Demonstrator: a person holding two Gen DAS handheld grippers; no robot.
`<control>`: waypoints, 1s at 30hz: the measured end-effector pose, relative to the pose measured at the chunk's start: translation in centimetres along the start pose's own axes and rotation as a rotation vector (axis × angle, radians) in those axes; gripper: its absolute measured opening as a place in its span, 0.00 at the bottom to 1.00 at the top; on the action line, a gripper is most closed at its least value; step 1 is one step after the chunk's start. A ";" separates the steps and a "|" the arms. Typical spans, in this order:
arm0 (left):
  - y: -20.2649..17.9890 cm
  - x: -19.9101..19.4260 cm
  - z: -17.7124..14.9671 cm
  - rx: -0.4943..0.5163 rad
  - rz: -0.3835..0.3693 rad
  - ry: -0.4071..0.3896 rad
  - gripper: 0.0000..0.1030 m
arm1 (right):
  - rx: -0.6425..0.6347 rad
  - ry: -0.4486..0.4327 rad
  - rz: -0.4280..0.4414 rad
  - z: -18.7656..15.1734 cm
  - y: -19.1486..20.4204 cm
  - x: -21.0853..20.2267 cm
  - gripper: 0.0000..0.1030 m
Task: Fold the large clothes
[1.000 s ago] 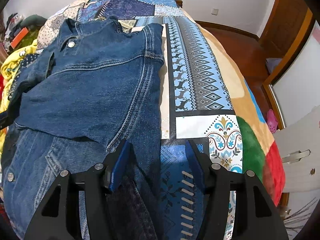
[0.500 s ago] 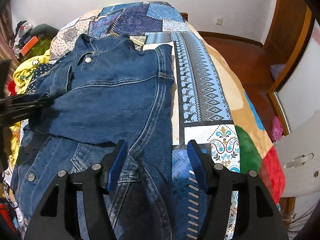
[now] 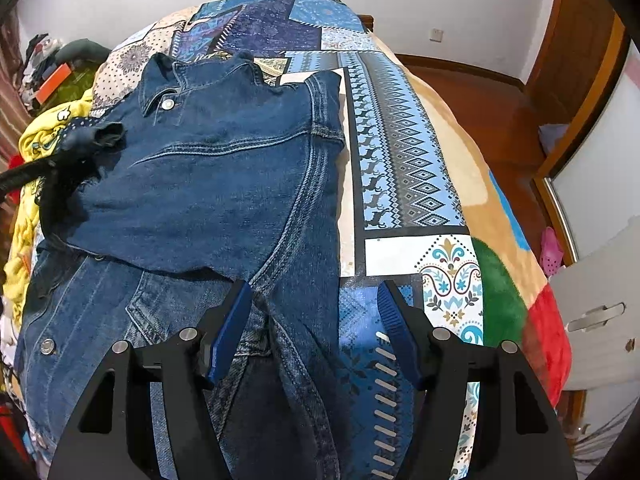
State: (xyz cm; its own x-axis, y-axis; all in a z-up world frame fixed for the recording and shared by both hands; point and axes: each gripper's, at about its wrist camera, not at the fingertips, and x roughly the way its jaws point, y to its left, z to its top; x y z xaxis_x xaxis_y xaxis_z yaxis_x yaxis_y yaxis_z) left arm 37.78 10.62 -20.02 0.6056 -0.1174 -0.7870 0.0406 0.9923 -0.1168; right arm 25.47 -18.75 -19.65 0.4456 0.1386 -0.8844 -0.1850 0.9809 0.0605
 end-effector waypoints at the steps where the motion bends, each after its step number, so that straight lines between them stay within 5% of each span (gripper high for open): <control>1: 1.2 -0.8 -0.1 -0.032 -0.007 -0.010 0.24 | -0.001 -0.001 0.002 0.0 0.1 -0.1 0.60; 9: 7.4 -3.2 -4.0 -0.165 0.024 -0.002 0.24 | -0.016 -0.014 0.008 0.2 1.2 -0.5 0.60; 20: 12.9 -0.8 -11.3 -0.275 0.071 0.167 0.24 | -0.069 -0.011 0.002 0.1 4.0 -1.0 0.60; 30: 10.3 -6.5 -10.1 -0.156 0.096 0.067 0.30 | -0.091 -0.038 0.002 0.2 5.5 -2.6 0.60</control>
State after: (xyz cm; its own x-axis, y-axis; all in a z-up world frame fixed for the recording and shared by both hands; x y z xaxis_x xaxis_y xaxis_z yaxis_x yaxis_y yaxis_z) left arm 26.28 21.19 -22.21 0.5464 -0.0298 -0.8370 -0.1421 0.9816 -0.1277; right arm 23.50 -13.68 -16.96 0.4780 0.1477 -0.8659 -0.2640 0.9643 0.0188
